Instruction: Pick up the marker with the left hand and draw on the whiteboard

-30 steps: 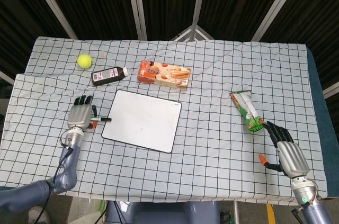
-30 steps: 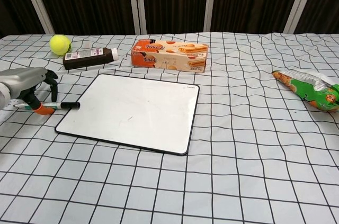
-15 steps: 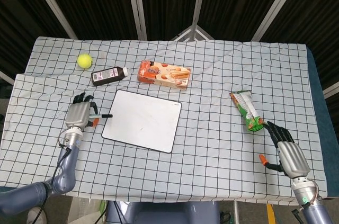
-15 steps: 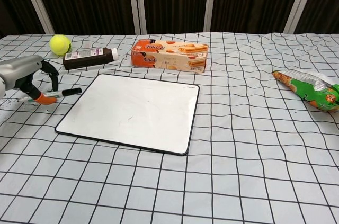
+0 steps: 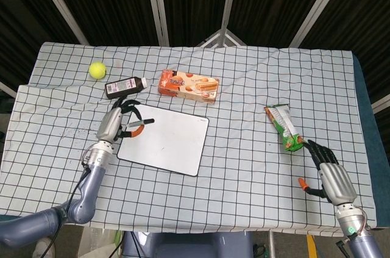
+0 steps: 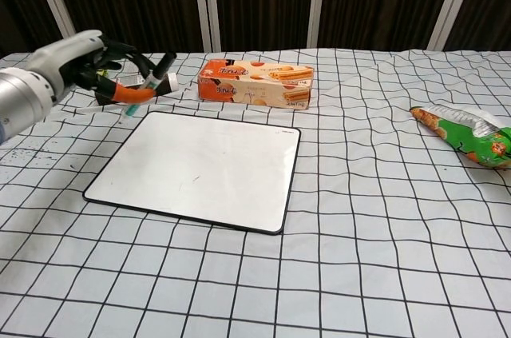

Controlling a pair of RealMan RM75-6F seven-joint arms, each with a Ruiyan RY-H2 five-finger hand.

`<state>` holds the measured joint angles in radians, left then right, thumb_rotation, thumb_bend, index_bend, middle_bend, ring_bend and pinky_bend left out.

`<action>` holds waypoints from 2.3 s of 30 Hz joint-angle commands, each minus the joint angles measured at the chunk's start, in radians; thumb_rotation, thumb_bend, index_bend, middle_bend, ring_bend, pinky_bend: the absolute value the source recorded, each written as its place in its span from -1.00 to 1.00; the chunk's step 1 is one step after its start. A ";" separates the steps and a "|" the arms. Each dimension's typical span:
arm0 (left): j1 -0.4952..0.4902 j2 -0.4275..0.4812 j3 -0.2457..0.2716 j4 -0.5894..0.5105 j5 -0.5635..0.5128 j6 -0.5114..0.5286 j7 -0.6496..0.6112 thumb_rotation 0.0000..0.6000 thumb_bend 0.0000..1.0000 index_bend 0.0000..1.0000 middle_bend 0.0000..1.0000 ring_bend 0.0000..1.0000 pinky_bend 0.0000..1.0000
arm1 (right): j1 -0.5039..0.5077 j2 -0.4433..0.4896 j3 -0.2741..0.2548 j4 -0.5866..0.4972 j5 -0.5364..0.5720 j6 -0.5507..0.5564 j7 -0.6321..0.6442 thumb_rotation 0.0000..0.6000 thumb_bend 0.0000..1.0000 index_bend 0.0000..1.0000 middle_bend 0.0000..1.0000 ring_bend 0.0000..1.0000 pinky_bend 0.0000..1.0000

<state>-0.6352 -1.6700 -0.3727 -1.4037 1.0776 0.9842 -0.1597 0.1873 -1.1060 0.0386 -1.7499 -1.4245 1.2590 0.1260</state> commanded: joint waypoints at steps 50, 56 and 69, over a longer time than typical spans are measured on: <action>-0.150 -0.286 -0.012 0.320 0.067 -0.109 -0.299 1.00 0.09 0.40 -0.51 -0.96 -0.90 | 0.006 0.006 0.003 -0.001 0.010 -0.015 0.024 1.00 -0.35 -1.00 -1.00 -1.00 -1.00; -0.140 -0.284 -0.003 0.306 0.067 -0.106 -0.300 1.00 0.09 0.40 -0.51 -0.96 -0.90 | 0.005 0.005 0.003 0.000 0.009 -0.013 0.021 1.00 -0.35 -1.00 -1.00 -1.00 -1.00; -0.107 -0.266 0.031 0.238 0.075 -0.097 -0.297 1.00 0.09 0.40 -0.51 -0.96 -0.90 | 0.004 0.003 0.004 -0.001 0.008 -0.008 0.017 1.00 -0.35 -1.00 -1.00 -1.00 -1.00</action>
<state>-0.7453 -1.9381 -0.3455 -1.1618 1.1516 0.8863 -0.4577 0.1914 -1.1028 0.0422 -1.7510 -1.4163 1.2508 0.1427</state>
